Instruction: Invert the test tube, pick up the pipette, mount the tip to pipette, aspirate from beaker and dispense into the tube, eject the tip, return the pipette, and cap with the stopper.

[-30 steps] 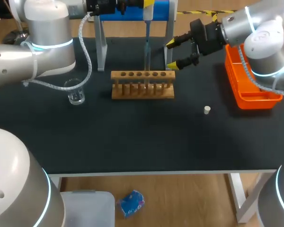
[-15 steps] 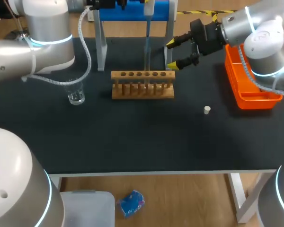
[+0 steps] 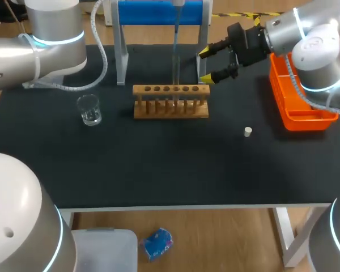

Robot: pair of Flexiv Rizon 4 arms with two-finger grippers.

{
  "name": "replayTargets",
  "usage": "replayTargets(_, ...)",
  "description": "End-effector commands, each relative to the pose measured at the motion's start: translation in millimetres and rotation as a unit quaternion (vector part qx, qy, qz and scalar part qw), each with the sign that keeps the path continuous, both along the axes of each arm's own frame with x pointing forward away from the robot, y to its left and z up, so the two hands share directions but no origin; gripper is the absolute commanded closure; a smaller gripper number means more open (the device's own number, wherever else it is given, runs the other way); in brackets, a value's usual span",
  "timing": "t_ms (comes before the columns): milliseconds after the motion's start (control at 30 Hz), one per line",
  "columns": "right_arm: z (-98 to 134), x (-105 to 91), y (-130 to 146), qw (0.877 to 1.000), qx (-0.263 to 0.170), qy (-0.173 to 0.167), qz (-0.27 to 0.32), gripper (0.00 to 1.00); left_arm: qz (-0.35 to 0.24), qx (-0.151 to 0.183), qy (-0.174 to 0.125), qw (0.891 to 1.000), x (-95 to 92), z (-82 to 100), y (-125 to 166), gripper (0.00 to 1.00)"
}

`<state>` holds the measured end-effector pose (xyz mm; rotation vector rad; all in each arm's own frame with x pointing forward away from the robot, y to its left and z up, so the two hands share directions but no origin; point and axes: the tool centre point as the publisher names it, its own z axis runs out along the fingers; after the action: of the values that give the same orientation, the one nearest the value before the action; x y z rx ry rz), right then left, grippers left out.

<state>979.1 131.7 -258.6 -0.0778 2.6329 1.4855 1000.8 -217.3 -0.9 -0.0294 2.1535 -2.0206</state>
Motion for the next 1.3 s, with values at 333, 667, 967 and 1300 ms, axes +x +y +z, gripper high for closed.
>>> replayTargets(333, 0, 0.1, 0, 1.0, 0.0, 0.0, 0.0, 0.0, -0.006, 0.018, -0.01, 1.0, -29.3, 30.2, -12, 1.0)
replayTargets(667, 0, 0.1, 0, 1.0, 0.0, 0.0, 0.0, 0.0, -0.002, 0.024, -0.003, 1.0, -68.6, 39.7, -23, 1.0)
replayTargets(967, 0, 0.1, 0, 1.0, 0.0, 0.0, 0.0, 0.0, -0.005, 0.028, 0.009, 1.0, -104.1, 32.9, -38, 1.0)
replayTargets(1300, 21, -31.3, -16, 0.999, 0.031, -0.015, 0.018, 0.0, -0.006, 0.014, 0.024, 1.0, -132.7, 5.0, -46, 1.0)
